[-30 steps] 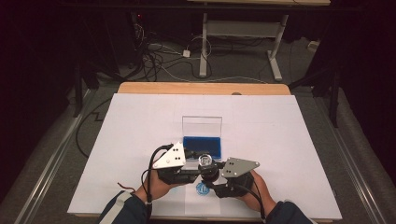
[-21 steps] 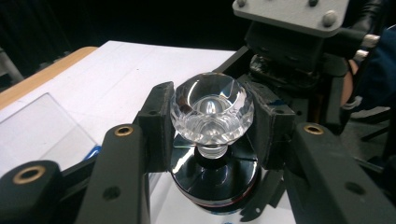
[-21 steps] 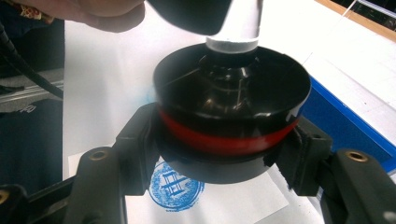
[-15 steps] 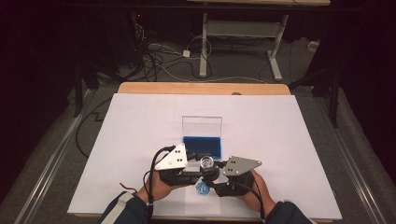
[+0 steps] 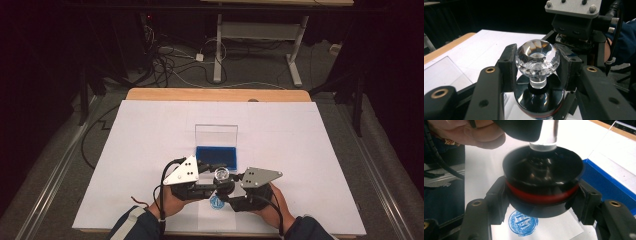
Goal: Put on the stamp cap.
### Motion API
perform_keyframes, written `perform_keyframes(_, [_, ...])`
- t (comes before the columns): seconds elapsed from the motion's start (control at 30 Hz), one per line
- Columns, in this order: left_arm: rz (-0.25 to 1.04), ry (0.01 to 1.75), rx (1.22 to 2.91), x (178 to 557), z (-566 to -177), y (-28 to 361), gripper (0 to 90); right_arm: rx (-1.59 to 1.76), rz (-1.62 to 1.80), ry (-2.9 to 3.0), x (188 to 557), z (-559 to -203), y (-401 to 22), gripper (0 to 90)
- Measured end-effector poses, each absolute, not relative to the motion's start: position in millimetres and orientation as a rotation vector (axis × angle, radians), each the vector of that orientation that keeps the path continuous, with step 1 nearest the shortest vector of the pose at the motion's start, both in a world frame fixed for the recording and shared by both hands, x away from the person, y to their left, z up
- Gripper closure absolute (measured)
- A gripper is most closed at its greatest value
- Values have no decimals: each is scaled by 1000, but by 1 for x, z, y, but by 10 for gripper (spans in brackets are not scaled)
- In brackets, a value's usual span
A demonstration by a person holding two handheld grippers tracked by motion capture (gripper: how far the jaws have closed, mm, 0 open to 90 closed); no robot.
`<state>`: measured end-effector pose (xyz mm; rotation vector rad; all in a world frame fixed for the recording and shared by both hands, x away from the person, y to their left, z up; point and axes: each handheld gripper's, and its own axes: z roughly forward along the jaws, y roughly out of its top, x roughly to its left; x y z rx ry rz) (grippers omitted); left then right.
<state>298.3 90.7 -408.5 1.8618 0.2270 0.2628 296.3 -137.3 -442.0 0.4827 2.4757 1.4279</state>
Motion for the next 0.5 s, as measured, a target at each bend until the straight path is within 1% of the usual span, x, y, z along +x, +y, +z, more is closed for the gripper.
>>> perform_keyframes(0.5, [219, 242, 1865, 300, -414, 89, 541, 500, 1449, 2472, 296, -443, -139, 383])
